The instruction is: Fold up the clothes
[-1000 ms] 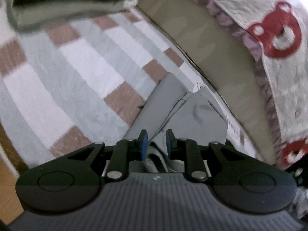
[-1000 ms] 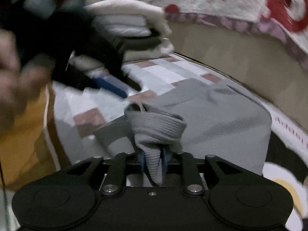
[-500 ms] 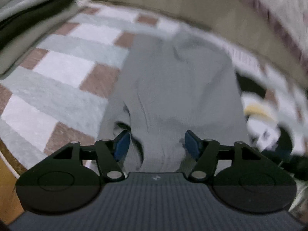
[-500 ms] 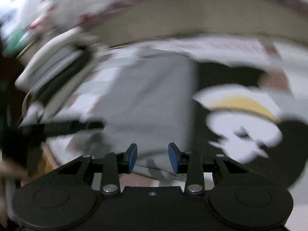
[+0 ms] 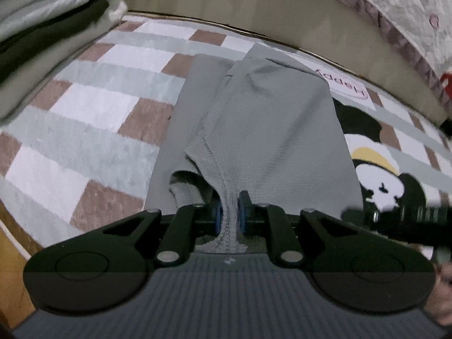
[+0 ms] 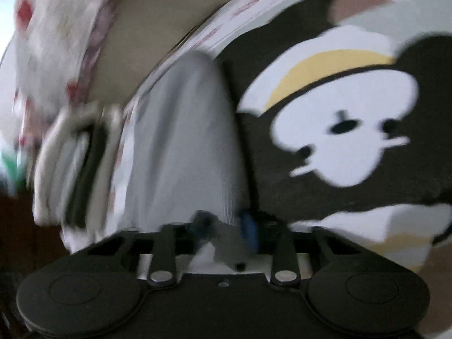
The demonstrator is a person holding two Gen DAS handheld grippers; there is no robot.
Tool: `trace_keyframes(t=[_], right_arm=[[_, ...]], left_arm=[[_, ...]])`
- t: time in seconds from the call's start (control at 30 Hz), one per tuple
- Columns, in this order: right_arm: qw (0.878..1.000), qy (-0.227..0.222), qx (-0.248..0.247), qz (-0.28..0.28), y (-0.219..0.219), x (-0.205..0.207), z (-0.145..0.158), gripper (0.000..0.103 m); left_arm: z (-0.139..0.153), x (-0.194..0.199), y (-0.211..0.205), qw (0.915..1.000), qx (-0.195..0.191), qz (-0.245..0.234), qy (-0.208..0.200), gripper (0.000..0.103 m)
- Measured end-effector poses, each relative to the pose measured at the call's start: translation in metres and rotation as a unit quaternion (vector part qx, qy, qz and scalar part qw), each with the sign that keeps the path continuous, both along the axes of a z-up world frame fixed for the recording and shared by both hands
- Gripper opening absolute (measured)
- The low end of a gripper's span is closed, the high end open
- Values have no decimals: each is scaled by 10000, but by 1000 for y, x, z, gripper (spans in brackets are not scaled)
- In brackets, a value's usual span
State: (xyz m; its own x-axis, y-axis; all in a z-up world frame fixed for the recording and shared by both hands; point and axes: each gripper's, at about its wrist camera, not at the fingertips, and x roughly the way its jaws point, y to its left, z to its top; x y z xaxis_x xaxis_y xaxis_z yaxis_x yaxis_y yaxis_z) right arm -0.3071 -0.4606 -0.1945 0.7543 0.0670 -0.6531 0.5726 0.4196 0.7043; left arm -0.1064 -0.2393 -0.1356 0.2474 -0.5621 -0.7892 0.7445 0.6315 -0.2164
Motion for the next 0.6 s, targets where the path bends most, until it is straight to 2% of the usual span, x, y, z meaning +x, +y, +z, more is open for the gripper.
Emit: trace_keyframes(t=[0.07, 0.2, 0.3, 0.37, 0.43, 0.5, 0.53, 0.57, 0.6], right_arm=[[9987, 173, -329, 356, 13, 0, 9, 19], [9979, 490, -98, 410, 19, -9, 7, 18], [9950, 693, -170, 698, 27, -3, 8, 14], [9919, 827, -298, 919, 33, 3, 12, 10], [9927, 706, -306, 930, 33, 0, 25, 11], [9954, 185, -461, 814, 26, -9, 49, 18], [9955, -39, -581, 746, 21, -13, 61, 31], [9947, -152, -803, 625, 13, -16, 71, 54], [9937, -172, -994, 491, 2, -15, 75, 60]], left_arm=[[-1, 3, 3, 9998, -53, 85, 144, 12], [-8, 4, 5, 9994, 77, 218, 238, 12], [-14, -1, 5, 9988, 451, 187, 91, 14], [-13, -5, 7, 9970, 754, 102, -161, 16], [-5, -6, 14, 9965, 793, 37, -275, 18], [8, -5, 21, 9939, 988, 68, -481, 18], [17, -3, 25, 9932, 1011, 56, -579, 19], [26, 0, 28, 9953, 797, 34, -544, 23], [35, 7, 27, 9976, 527, 51, -440, 31]])
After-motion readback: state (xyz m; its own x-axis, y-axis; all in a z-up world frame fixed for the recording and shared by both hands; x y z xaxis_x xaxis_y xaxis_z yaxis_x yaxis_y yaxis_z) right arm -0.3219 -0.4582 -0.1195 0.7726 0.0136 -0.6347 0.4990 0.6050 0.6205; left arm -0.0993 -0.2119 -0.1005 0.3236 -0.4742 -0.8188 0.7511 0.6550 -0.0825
